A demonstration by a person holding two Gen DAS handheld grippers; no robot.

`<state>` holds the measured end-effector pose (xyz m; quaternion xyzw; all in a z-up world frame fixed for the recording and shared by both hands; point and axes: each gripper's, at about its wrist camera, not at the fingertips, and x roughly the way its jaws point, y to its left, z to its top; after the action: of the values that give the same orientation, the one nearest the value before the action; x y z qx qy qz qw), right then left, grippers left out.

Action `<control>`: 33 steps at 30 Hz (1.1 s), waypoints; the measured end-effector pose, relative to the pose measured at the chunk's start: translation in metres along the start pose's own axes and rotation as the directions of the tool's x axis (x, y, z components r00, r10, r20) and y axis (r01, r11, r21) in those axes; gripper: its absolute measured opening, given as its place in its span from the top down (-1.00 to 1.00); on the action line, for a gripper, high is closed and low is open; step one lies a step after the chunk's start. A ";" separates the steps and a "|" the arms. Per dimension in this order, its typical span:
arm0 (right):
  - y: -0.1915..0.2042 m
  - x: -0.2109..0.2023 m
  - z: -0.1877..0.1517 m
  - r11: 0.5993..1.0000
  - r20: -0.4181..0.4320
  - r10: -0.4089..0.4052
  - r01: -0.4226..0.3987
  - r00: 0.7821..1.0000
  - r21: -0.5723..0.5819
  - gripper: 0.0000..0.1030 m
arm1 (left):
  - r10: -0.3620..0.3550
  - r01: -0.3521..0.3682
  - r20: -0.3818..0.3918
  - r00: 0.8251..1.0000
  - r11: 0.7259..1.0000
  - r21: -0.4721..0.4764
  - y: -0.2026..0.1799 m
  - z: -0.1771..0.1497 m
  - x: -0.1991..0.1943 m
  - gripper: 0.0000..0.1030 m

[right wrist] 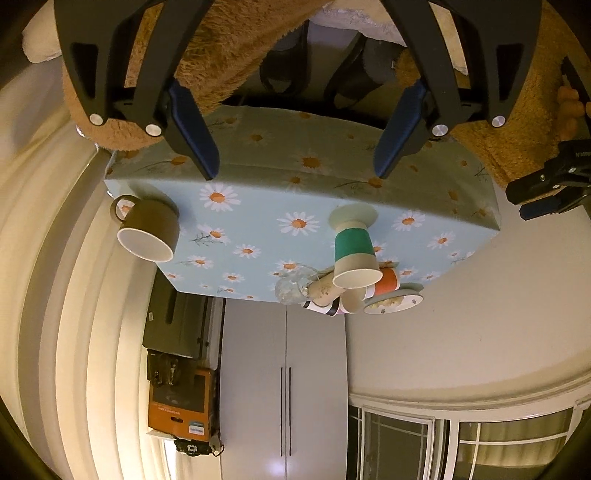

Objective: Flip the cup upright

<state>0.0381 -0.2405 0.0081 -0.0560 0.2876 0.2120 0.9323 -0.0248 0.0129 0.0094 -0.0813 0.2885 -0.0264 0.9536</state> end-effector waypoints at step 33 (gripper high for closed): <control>0.001 0.004 -0.004 1.000 -0.023 0.004 -0.005 1.000 -0.003 -0.67 | 0.004 -0.005 -0.010 1.000 1.000 -0.007 0.006 0.000 0.000 -0.87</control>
<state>0.0387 -0.2395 0.0027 -0.0589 0.2980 0.2138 0.9284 -0.0245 0.0185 0.0083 -0.0840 0.2934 -0.0236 0.9520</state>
